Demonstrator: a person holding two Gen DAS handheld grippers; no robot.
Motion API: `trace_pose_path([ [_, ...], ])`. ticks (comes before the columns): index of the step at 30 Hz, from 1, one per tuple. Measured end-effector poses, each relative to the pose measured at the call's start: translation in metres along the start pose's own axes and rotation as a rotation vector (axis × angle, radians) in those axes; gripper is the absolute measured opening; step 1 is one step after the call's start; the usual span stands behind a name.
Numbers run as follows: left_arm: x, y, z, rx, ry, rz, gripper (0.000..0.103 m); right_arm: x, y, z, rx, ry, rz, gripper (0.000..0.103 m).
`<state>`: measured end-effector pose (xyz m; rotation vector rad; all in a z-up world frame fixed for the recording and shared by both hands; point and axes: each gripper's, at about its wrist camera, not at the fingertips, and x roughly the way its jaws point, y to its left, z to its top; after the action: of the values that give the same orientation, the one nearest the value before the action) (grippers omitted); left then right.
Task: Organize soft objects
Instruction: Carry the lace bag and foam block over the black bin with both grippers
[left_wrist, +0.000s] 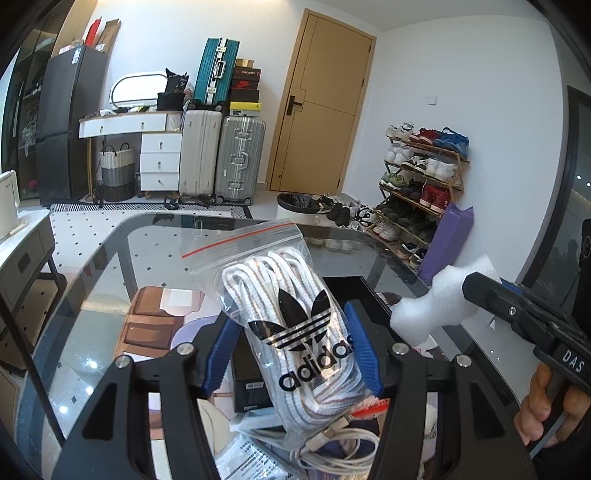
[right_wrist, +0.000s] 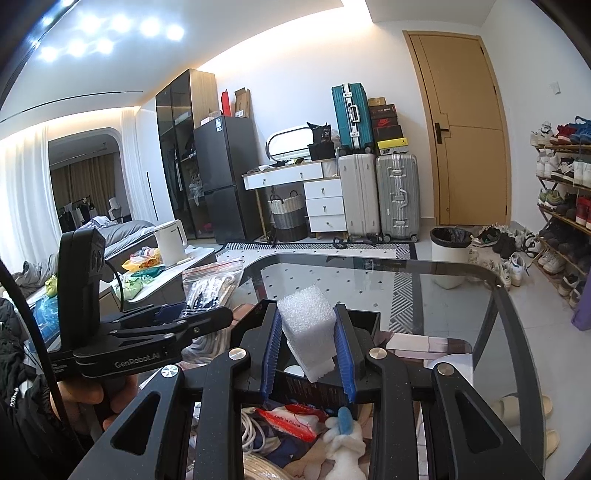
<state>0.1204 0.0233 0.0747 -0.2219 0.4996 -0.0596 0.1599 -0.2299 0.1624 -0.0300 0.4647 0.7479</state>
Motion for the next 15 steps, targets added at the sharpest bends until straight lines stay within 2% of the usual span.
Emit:
trace_pose_path([
  [15,0.04,-0.001,-0.001,-0.007,0.073,0.012,0.057,0.04,-0.001,-0.007,-0.001,0.07,-0.006,0.028],
])
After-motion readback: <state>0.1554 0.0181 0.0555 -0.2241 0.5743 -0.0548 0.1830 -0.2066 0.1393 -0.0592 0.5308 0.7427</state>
